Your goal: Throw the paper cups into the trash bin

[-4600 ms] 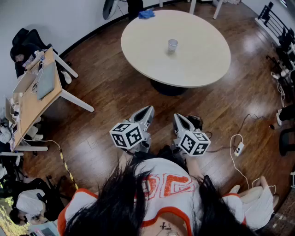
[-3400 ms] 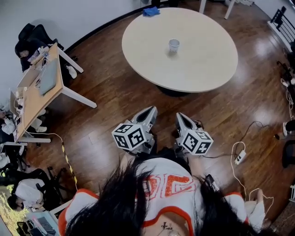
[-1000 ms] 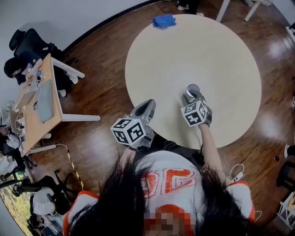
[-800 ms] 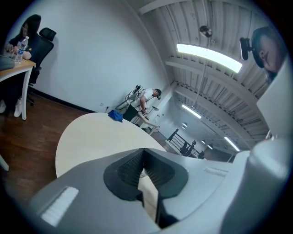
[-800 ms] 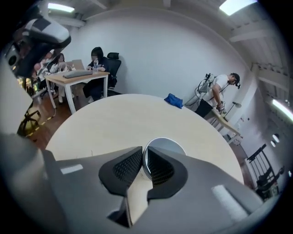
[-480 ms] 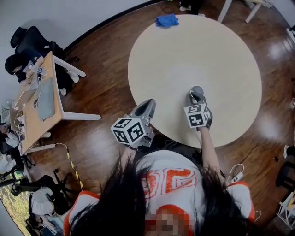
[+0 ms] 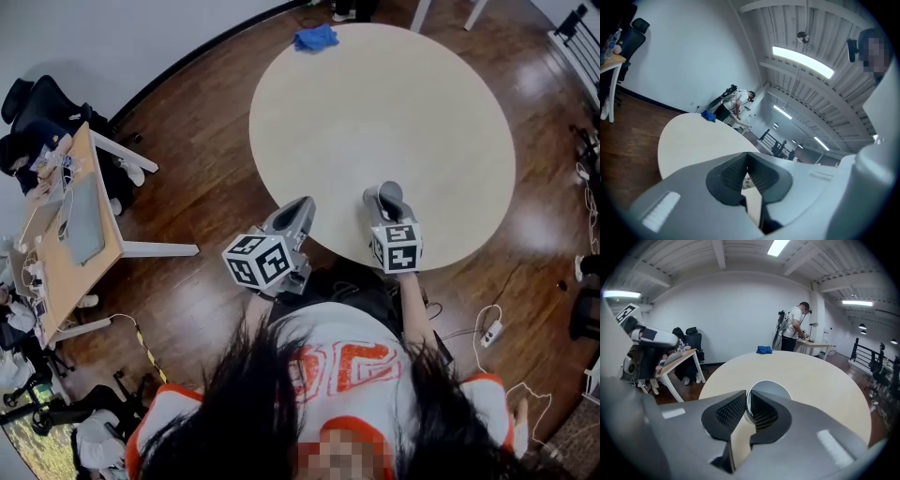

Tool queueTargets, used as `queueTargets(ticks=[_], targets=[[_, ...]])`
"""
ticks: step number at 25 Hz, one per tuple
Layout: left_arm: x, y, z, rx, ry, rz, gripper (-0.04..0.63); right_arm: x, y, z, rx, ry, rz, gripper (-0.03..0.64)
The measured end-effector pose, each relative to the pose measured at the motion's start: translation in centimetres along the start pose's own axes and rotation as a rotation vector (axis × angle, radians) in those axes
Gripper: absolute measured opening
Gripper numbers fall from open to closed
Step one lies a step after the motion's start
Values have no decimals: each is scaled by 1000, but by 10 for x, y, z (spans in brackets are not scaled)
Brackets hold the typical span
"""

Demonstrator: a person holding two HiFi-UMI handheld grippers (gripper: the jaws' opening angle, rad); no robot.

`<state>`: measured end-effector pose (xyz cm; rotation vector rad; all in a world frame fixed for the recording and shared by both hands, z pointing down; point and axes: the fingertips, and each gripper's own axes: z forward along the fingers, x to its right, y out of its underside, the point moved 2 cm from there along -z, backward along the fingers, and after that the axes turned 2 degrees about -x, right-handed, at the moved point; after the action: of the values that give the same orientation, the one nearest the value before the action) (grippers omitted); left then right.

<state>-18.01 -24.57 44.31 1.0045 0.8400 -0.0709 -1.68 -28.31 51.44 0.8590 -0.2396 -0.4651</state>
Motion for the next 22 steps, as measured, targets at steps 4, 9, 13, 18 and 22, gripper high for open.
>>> queueTargets(ticks=[4,9,13,18,22], targets=[[3,13,-12,-50,59,6,0,-25,18,-30,13,41,49,34],[11,34,-14,-132,128,17,0,-52,53,-57,-12,90,107,34],[32,46,-7,-186,219,36,0,-63,73,-77,-33,135,145,34],[62,63,4,-229,295,73,0,-54,86,-101,-24,182,195,34],[80,70,13,-245,337,86,0,-43,93,-118,-11,221,228,33]])
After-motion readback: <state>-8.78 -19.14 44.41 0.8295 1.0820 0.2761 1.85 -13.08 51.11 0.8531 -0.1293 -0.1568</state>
